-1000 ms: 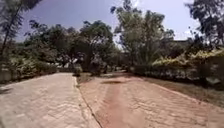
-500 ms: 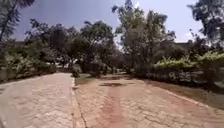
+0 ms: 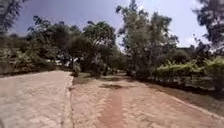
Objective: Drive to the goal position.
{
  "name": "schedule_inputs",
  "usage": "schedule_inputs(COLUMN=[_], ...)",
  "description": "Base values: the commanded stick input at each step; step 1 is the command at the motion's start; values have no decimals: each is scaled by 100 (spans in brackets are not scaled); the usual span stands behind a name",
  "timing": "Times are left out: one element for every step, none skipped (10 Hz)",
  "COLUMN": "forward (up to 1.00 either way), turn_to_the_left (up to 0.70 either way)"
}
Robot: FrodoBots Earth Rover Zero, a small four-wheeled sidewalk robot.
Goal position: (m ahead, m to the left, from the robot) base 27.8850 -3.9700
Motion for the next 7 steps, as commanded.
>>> schedule_inputs(forward=[70,70,70,70,70,70,70], turn_to_the_left=[-8,-26,-35,-35,-35,-35,0])
